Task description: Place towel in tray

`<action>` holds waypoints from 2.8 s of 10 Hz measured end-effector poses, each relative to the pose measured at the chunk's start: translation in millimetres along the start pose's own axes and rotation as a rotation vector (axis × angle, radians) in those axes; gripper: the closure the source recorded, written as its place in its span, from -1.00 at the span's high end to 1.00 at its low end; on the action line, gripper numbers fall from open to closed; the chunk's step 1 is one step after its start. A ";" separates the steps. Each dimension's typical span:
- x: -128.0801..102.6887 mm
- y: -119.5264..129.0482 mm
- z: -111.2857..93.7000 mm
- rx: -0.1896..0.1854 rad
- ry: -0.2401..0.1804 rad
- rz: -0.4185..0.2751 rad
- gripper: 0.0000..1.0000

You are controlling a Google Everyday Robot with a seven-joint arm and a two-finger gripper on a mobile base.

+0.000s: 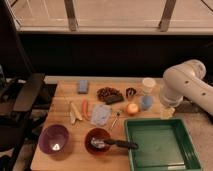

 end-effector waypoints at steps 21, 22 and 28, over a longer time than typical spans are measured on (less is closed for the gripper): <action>-252.8 -76.7 93.8 -0.036 -0.245 -0.323 0.30; -256.6 -78.2 99.0 -0.046 -0.281 -0.328 0.30; -228.0 -88.1 24.4 0.083 -0.240 -0.319 0.30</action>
